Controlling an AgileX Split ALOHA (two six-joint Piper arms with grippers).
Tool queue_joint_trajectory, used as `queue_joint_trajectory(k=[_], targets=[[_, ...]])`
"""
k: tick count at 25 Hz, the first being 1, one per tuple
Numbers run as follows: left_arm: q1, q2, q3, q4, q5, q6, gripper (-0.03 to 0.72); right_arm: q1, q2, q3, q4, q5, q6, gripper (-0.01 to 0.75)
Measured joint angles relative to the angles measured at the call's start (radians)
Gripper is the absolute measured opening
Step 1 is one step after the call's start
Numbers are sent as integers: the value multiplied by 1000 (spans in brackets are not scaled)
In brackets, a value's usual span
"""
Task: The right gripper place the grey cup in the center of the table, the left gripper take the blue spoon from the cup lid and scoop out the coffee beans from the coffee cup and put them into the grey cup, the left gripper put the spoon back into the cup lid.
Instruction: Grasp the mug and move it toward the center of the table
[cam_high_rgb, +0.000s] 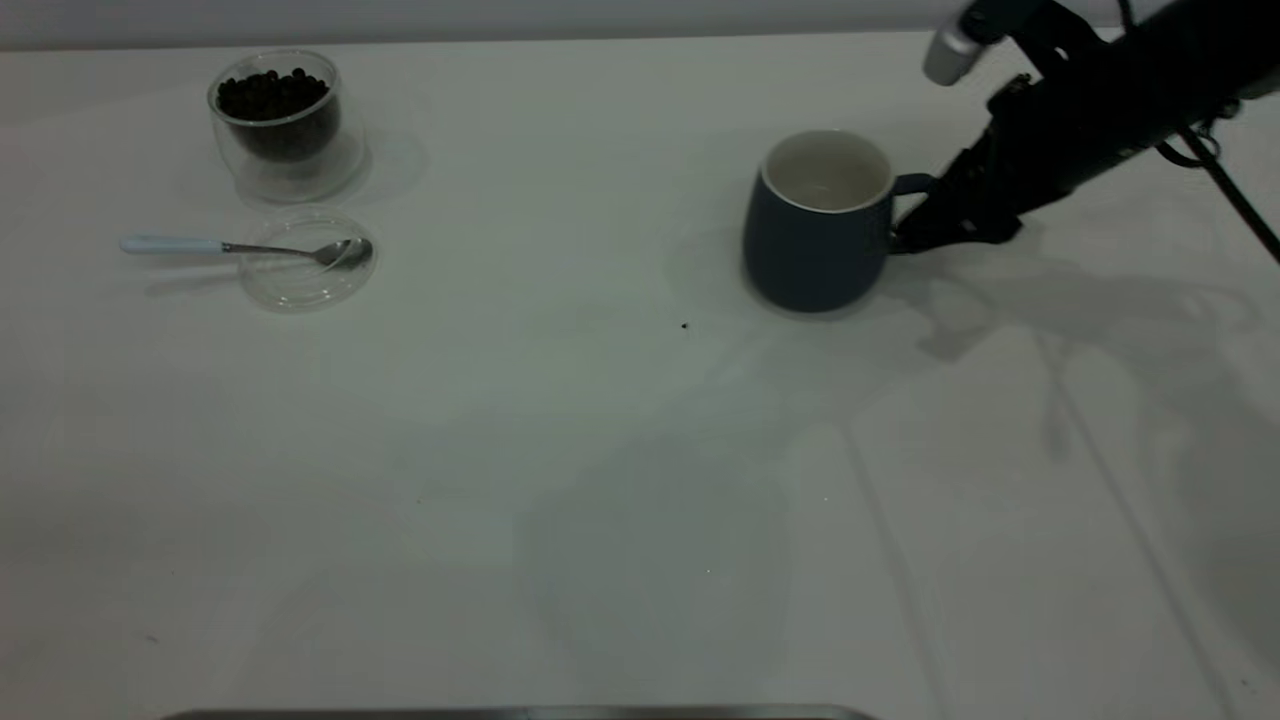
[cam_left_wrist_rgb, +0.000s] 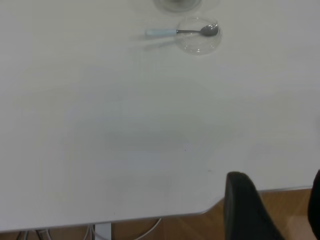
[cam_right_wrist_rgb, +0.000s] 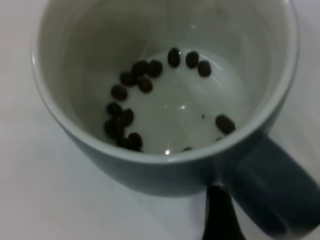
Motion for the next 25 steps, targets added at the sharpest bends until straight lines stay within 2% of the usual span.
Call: queue_joint_trajectory(k=[16,25], targets=[[0,0,0,0,0,0,379,202,58,-100,157,-4,0,458],[0,0,0,0,0,0,379,264,84,-151,184,-4,0,458]])
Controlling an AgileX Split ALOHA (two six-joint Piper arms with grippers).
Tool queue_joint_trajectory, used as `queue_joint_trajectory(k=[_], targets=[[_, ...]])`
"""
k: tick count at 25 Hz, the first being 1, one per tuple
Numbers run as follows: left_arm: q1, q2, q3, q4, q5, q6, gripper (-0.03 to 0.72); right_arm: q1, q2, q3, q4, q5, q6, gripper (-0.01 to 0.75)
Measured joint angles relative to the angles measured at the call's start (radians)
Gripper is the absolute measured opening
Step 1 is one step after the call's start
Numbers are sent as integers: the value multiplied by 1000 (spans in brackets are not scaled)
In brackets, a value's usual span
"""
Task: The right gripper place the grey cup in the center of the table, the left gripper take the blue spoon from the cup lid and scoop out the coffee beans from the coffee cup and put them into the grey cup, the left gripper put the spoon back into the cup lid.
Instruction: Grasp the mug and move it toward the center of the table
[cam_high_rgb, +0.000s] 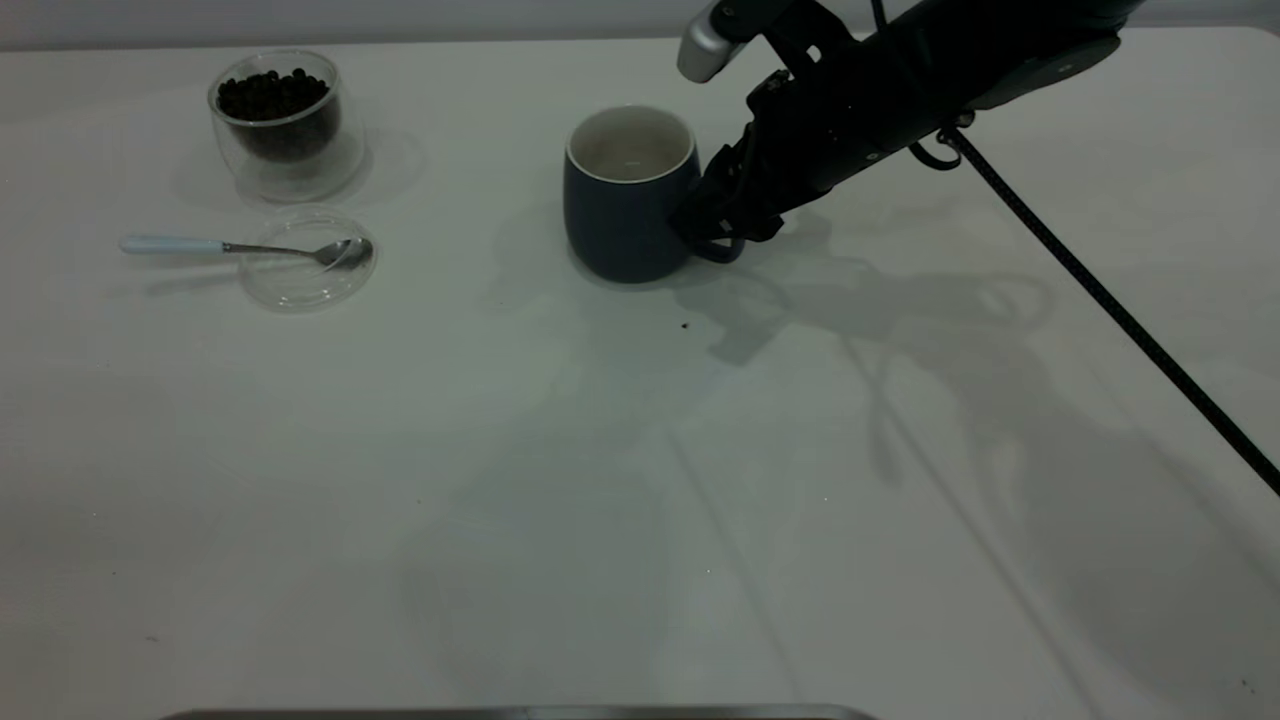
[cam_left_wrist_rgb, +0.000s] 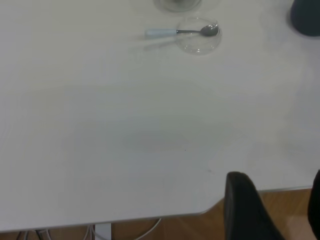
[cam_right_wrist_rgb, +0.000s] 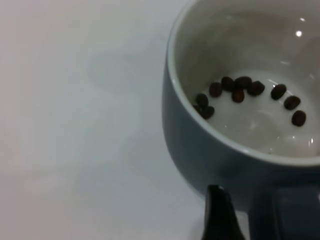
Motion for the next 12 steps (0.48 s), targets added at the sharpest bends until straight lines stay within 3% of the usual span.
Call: queue_joint_trajectory(k=[9,12], targets=[[0,0,0,0,0,0,379,33,0,-2,28,7,0,458],[0,0,0,0,0,0,379,35,-4,-2,27,-54,0,458]])
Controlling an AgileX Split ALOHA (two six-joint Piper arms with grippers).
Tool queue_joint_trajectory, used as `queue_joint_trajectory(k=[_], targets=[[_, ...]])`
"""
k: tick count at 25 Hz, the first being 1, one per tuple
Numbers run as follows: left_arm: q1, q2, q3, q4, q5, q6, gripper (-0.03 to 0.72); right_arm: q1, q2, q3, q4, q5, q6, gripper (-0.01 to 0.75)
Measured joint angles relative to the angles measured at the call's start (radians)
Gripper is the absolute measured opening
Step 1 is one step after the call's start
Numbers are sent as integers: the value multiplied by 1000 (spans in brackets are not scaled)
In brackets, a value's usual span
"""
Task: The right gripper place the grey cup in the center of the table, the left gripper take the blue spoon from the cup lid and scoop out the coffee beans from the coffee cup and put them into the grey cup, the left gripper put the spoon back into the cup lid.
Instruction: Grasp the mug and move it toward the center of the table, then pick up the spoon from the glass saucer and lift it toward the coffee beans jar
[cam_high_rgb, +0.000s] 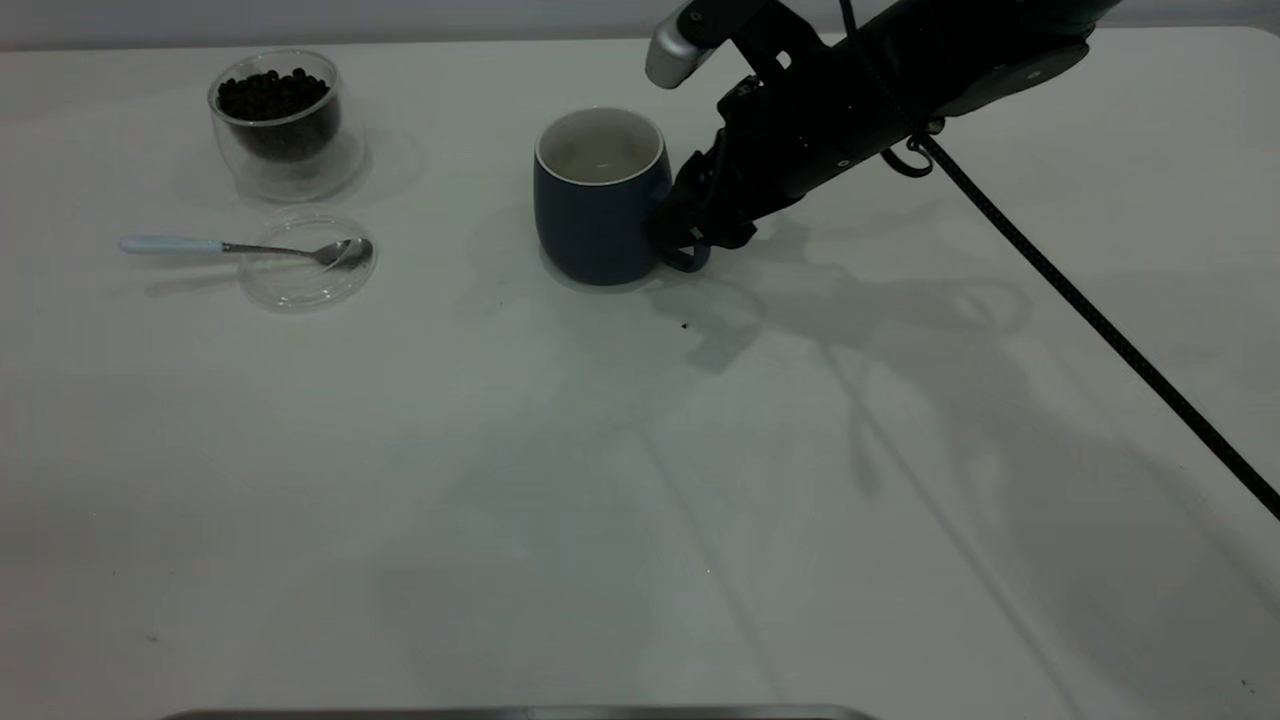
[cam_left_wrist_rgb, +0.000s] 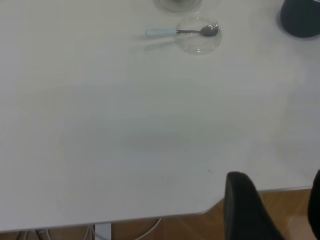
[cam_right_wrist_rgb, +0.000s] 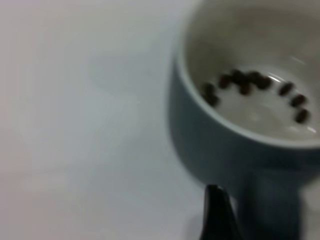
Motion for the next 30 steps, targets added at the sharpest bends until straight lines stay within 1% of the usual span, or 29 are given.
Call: queue_joint_trajectory(k=[3,4,6,10,15,18,21,24,25,28,30], targets=[[0,0,0,0,0,0,379,-1,-38,13,-3,-119,0,458],[0,0,0,0,0,0,379,-6,-53,19,-3,-145,2,458],[0,0,0,0,0,0,379,-22,-96,39,-2,-162,20,458],[0,0,0,0,0,0,379,-51,-160,85,0,-160,74,458],[0,0,0,0,0,0,379,-51,-221,174,0,-132,88,458],[0,0,0,0,0,0,379,-51,-320,287,-10,-132,90,458],[0,0,0,0,0,0,379,-51,-528,437,-38,-133,117,458],[0,0,0,0,0,0,379,-51,-778,595,-57,-139,216,458],[0,0,0,0,0,0,379,-51,-862,646,-60,-145,276,458],[0,0,0,0,0,0,379,-51,-1055,757,-60,-160,517,458],[0,0,0,0,0,0,379,-51,-1142,799,-60,-131,700,458]])
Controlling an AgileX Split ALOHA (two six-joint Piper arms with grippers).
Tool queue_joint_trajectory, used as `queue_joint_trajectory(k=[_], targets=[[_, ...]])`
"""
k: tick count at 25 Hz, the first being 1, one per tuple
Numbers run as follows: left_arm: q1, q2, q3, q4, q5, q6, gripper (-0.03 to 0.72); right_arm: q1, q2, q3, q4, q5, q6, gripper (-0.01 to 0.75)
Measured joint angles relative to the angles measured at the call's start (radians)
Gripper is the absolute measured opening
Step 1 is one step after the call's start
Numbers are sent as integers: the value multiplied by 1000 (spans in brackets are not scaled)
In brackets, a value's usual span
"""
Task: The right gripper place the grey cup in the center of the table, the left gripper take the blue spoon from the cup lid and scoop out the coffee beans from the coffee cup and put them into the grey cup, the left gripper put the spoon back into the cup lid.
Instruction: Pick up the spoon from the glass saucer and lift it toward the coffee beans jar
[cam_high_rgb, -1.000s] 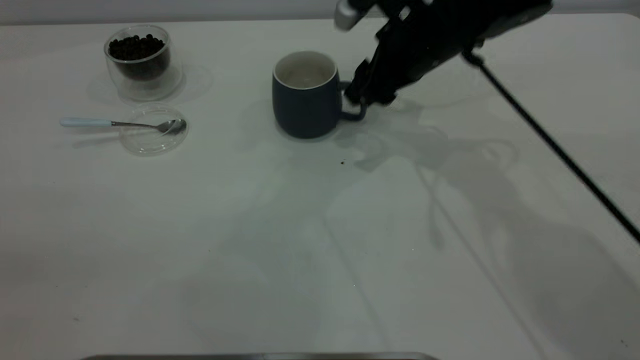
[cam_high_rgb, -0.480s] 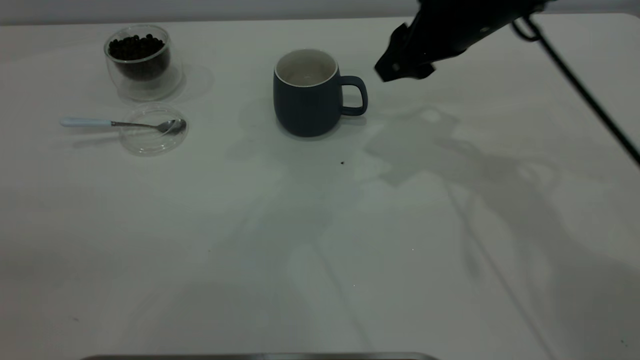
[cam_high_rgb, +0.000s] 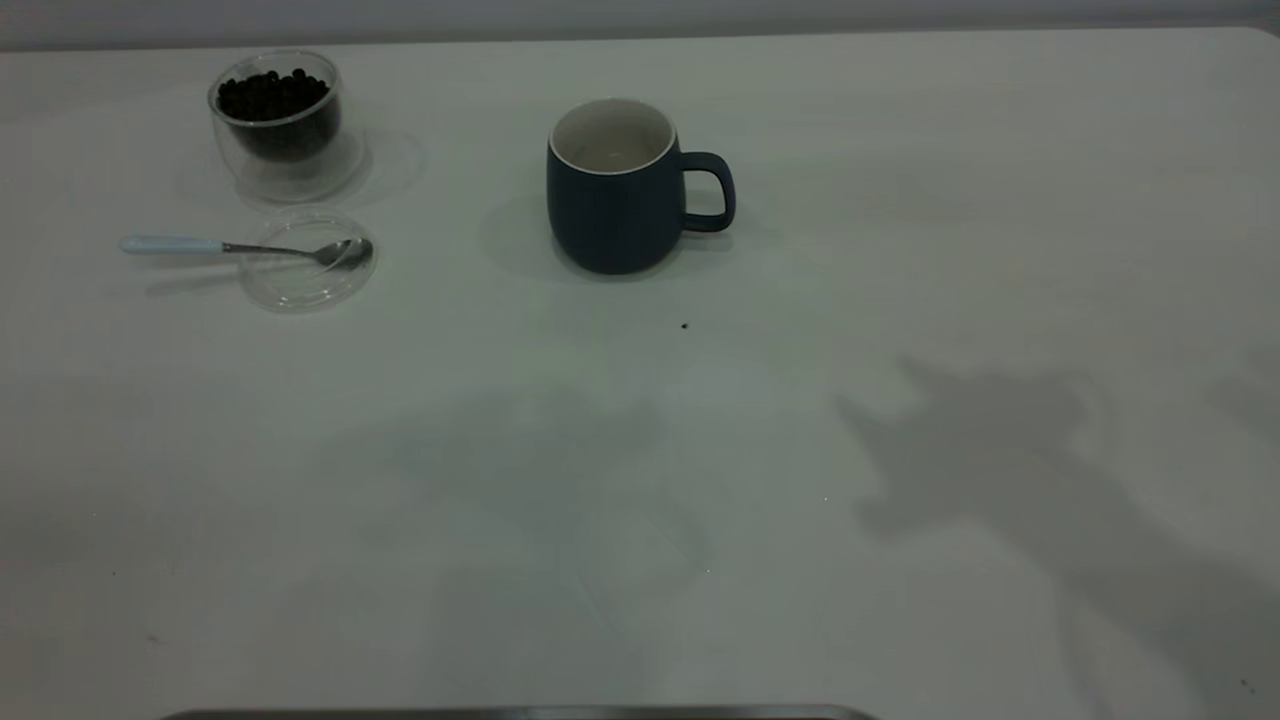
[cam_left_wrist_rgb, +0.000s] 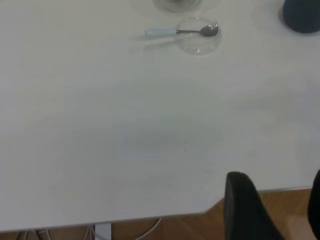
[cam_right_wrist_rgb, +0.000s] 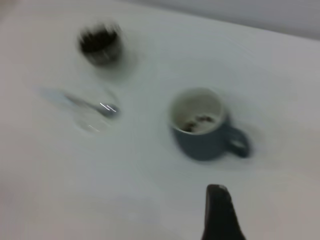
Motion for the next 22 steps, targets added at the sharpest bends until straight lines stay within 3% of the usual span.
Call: queue_joint_trajectory(k=[5,13,17,22], targets=[[0,0,0,0,0,0,379,0,-140,56,-202,291,281,458],[0,0,0,0,0,0,379,-51,-424,58,-1106,729,1029,458],[0,0,0,0,0,0,379,-82,-593,60,-1450,793,1327,458],[0,0,0,0,0,0,379,-132,-830,62,-1607,866,1422,458]])
